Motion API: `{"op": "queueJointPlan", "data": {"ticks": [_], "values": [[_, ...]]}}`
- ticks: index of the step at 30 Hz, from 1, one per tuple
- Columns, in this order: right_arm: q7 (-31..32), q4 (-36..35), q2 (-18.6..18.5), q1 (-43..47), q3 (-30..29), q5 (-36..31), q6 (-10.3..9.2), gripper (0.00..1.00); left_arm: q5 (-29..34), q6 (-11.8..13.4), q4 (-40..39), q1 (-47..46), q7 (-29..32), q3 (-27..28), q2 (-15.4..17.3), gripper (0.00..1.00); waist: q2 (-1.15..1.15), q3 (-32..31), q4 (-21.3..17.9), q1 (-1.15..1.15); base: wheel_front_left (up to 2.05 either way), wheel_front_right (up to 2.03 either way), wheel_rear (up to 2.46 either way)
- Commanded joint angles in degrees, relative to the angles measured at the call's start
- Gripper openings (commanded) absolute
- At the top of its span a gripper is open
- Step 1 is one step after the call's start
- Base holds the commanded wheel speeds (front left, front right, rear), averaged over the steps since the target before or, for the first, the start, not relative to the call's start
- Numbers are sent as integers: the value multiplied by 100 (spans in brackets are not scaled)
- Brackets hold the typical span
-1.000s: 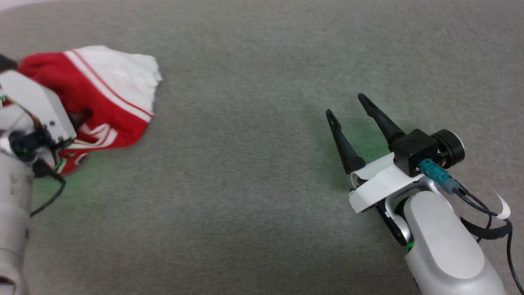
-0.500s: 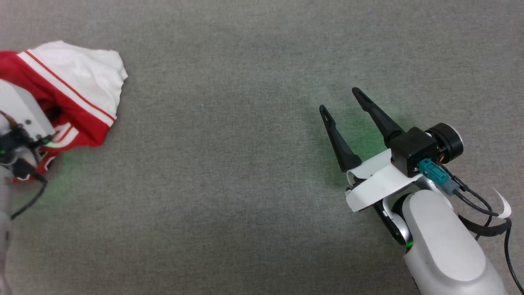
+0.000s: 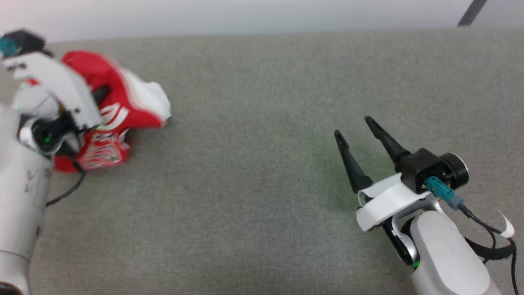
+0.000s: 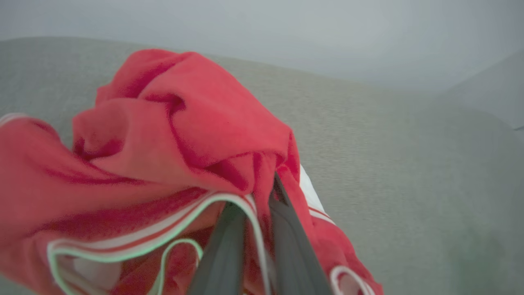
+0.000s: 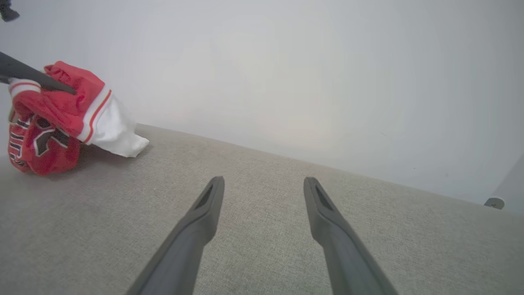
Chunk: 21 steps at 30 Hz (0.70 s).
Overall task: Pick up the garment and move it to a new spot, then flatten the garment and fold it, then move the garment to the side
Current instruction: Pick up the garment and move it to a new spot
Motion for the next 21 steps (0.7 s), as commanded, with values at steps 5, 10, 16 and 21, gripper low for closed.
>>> {"op": "queueJointPlan", "data": {"ticks": [5, 10, 16, 21], "values": [[-48, 37, 21, 169, -271, 59, -2, 100, -519, -18, -1052, -97, 278, -542, -18, 0, 0, -553, 28, 0, 0, 0, 0], [-84, -47, 111, 262, -515, 95, -2, 100, -836, -18, -2080, -113, 592, -1254, -123, 0, 0, -520, -308, 0, 0, 0, 0], [-106, -228, 197, 304, -840, 146, -2, 100, -994, -17, -2618, -361, 614, -1929, -606, 0, 0, -188, -924, 0, 0, 0, 0], [-111, -430, 243, 237, -1180, 200, -2, 100, -1160, -16, -2443, -709, 353, -2299, -1188, 0, 0, 187, -1447, 0, 0, 0, 0]]}}
